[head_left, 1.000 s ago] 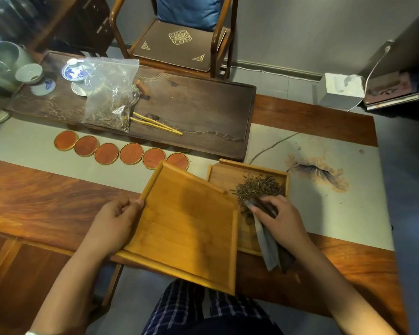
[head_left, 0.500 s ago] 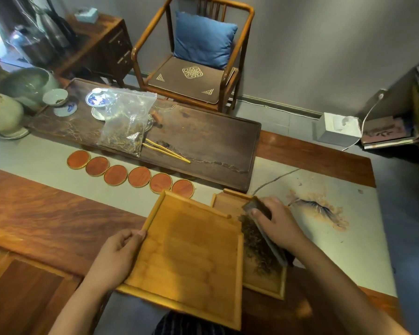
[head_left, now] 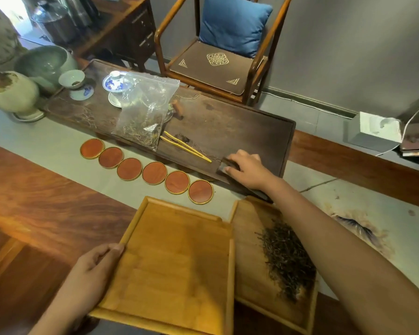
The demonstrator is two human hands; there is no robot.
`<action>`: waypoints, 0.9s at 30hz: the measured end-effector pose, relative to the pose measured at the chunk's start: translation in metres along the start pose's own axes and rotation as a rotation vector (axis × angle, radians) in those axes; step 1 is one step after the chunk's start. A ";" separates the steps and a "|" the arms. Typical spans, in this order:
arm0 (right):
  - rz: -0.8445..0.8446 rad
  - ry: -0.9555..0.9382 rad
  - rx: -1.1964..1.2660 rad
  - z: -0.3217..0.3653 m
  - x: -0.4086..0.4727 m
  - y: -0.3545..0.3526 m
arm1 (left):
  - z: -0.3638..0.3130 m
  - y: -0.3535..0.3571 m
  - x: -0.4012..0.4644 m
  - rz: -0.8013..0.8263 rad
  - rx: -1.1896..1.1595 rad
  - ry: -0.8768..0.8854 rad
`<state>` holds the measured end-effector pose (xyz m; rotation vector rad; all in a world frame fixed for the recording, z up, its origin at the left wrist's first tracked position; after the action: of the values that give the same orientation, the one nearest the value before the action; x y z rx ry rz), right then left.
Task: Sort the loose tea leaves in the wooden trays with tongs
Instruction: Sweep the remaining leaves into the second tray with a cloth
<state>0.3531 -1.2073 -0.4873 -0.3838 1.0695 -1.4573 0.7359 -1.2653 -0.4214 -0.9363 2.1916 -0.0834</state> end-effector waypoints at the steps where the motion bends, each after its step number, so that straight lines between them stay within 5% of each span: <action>1: 0.003 -0.003 -0.002 -0.002 0.003 0.007 | 0.001 -0.003 0.002 -0.014 -0.013 -0.007; 6: -0.063 -0.041 0.054 -0.008 0.000 0.024 | -0.003 -0.008 0.010 -0.003 -0.006 -0.045; 12: -0.165 -0.028 0.489 -0.028 -0.015 0.002 | -0.021 -0.001 0.028 0.038 0.016 -0.008; 18: -0.112 0.128 0.074 -0.073 -0.036 -0.009 | -0.030 -0.008 0.043 0.056 0.032 0.025; 27: -0.257 0.163 0.229 -0.078 -0.034 -0.003 | -0.023 -0.011 0.052 0.052 0.035 0.045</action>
<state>0.2989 -1.1465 -0.5137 -0.2476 0.9935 -1.8455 0.7033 -1.3114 -0.4327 -0.8653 2.2469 -0.1188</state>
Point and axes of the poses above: each hand's wrist, its own x-axis towards the middle knuckle, its own y-axis out of the palm, z = x × y, the point moved 3 cm from there along x, towards the middle knuckle, and after that the axes turned 10 degrees about z, right-handed, at the moved point
